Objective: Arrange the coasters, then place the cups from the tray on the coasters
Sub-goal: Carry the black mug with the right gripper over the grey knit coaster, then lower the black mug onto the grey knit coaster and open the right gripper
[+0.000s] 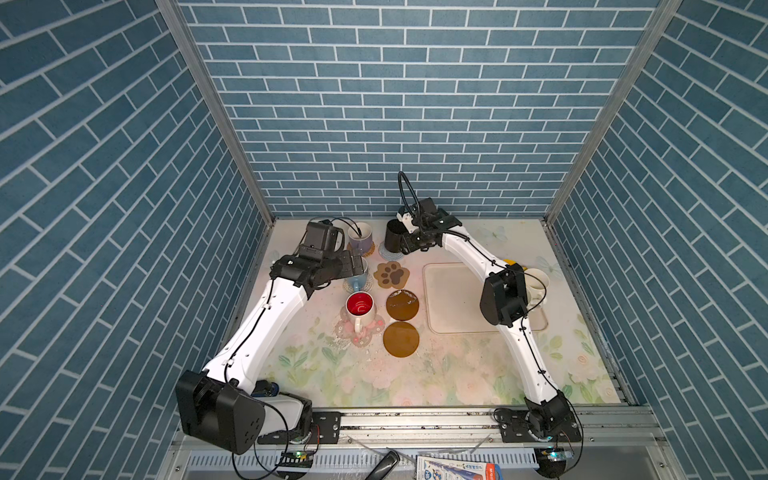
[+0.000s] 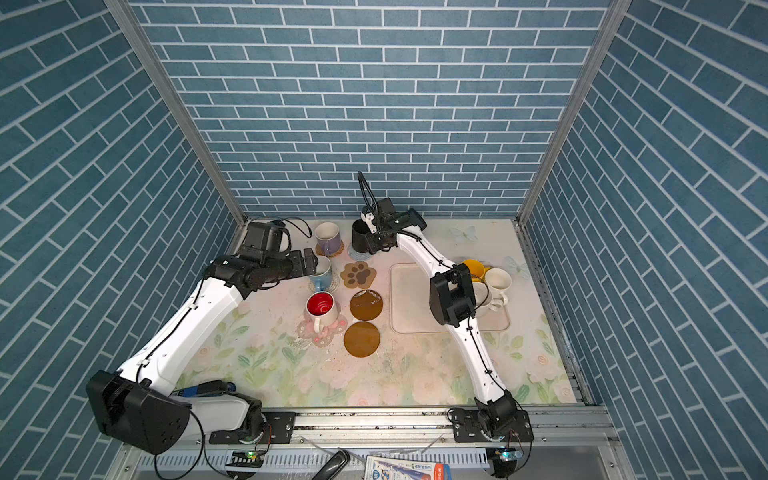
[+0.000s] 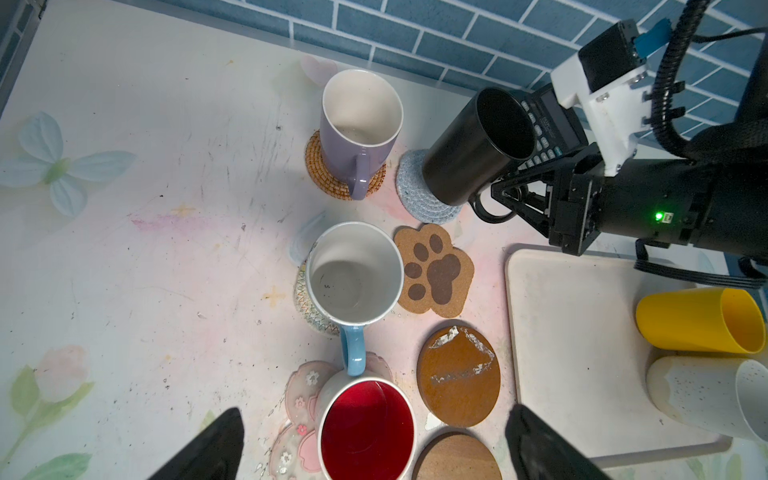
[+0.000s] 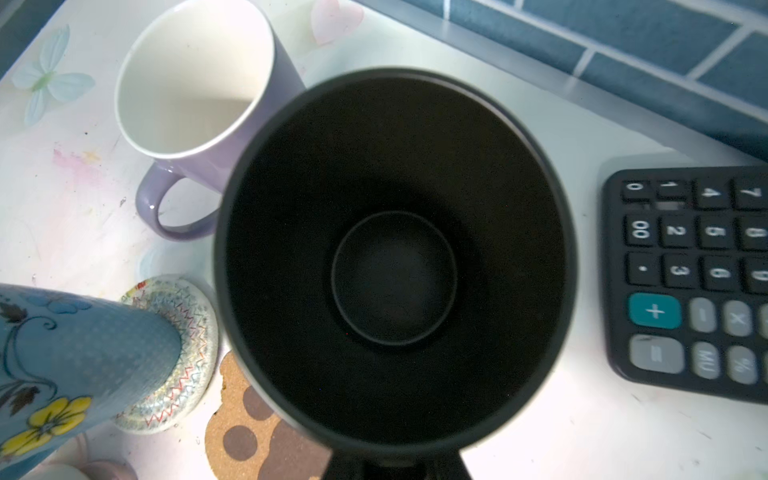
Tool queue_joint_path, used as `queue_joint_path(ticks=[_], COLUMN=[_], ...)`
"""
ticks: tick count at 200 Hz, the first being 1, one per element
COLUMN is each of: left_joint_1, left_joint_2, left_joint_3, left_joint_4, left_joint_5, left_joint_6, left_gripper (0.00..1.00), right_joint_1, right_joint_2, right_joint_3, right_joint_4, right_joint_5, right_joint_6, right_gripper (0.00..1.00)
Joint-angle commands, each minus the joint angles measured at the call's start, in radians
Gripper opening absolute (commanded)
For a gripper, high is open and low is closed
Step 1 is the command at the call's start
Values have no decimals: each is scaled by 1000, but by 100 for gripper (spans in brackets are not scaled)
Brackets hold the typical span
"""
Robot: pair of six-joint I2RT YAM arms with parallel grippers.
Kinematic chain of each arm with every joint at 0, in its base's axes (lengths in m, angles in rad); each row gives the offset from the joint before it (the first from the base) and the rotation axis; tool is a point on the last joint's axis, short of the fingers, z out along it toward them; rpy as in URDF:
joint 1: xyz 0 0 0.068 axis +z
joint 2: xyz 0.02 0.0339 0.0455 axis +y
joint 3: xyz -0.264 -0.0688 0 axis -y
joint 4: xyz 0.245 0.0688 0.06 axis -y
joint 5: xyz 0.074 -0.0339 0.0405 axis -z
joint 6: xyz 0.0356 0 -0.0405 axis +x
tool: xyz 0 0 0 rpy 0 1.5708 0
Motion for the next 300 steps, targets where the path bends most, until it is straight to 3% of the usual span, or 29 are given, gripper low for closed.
queue_joint_path(ticks=[1,129,249,276,300], left_joint_1=[11,17,18,18,18], left_joint_2=[-5,-9,-16,-21,-27], left_joint_3=[-29,-42,-52,-54,-53], left_joint_4=[-15,-8,-15,-15,-17], left_joint_5=[12,35,35,37,39], left_joint_6=[14,18,14,12,9], left_gripper=[99,99,99,99,99], right_joint_1=[16,23,42,43,44], right_joint_2=[5,54,63,44,11], right_joint_3=[83,155,92,57,6], right_joint_4=[58,87,78,85,110], right_joint_5=[-13,101,70,81,89], right_joint_6=[-26,-32,-32,-27,-25], right_gripper=[0,0,0,28,45])
